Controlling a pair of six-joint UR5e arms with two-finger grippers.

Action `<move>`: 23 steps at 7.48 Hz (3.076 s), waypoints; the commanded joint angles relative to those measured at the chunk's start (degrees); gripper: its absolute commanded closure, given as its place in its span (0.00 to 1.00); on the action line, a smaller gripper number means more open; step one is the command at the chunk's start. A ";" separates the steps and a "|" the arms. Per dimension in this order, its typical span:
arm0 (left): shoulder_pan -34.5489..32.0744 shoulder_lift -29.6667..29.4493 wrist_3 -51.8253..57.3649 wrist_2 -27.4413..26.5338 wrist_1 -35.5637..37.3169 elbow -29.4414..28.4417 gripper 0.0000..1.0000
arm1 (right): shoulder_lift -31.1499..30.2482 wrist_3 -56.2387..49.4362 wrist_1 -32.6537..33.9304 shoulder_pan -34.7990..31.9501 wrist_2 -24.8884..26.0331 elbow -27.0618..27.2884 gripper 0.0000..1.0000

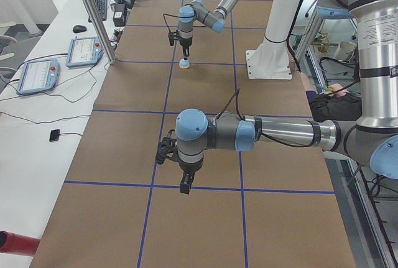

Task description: Place and press bell with both arms

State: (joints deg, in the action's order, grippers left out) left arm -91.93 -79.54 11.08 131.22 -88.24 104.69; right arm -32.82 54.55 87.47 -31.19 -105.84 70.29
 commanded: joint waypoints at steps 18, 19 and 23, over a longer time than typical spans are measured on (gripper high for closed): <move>-3.94 1.58 -5.46 5.70 -0.62 1.04 0.00 | -59.26 -63.10 2.71 -60.57 -29.26 29.52 0.00; -5.09 2.28 -5.45 9.37 -0.79 1.39 0.00 | -59.46 -58.55 2.62 -60.39 -29.25 30.07 0.00; -5.36 2.46 -5.54 9.32 -1.05 1.75 0.00 | -58.67 -54.57 2.36 -56.26 -28.55 30.25 0.00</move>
State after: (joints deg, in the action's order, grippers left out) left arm -97.23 -77.16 5.57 140.75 -89.25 106.39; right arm -91.57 -1.34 89.96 -88.28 -134.47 100.43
